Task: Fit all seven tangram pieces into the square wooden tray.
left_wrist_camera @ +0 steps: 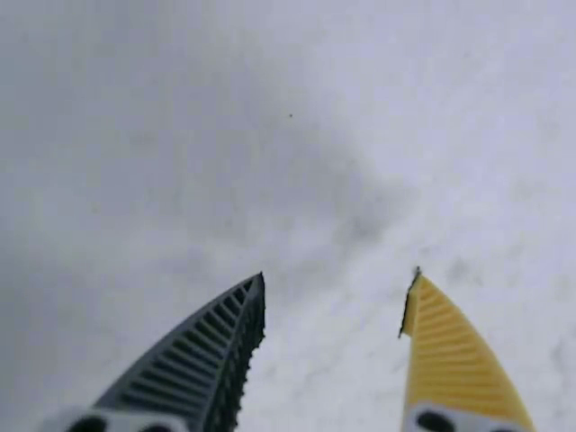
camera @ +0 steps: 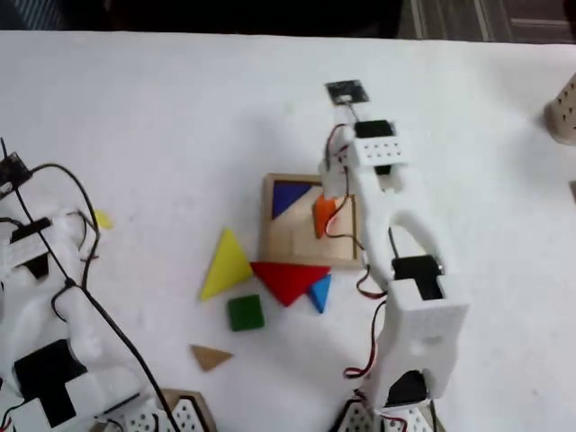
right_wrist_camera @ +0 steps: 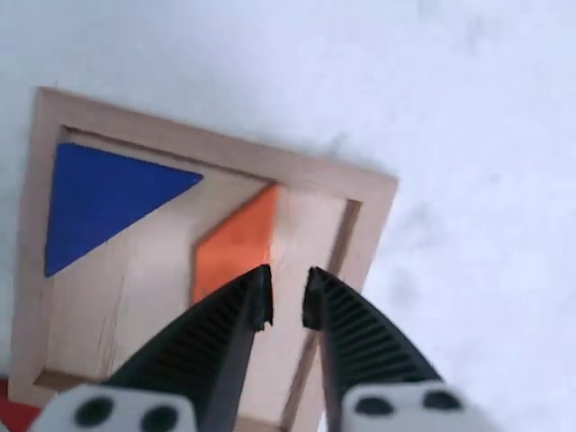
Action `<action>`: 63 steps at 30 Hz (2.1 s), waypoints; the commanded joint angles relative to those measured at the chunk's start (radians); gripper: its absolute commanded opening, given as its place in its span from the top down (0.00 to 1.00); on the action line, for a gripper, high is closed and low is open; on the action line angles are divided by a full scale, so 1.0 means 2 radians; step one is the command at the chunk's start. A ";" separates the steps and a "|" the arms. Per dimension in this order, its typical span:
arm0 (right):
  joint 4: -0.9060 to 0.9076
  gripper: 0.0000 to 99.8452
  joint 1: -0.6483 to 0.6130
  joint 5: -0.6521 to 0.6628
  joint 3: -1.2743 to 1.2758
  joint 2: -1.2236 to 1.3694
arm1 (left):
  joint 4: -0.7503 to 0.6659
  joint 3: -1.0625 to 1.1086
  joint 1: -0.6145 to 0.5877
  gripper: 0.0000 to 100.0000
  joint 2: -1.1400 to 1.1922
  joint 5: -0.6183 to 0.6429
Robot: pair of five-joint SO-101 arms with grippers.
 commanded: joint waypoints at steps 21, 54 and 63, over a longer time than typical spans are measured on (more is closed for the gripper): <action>-0.004 0.98 -0.085 0.016 0.071 -0.009 | 0.001 -0.025 -0.003 0.73 0.000 0.003; -0.086 0.98 -0.138 0.006 0.181 -0.086 | 0.000 -0.025 -0.005 0.73 0.000 0.003; -0.042 0.98 -0.114 0.012 0.181 -0.117 | -0.001 -0.025 -0.005 0.73 0.000 0.003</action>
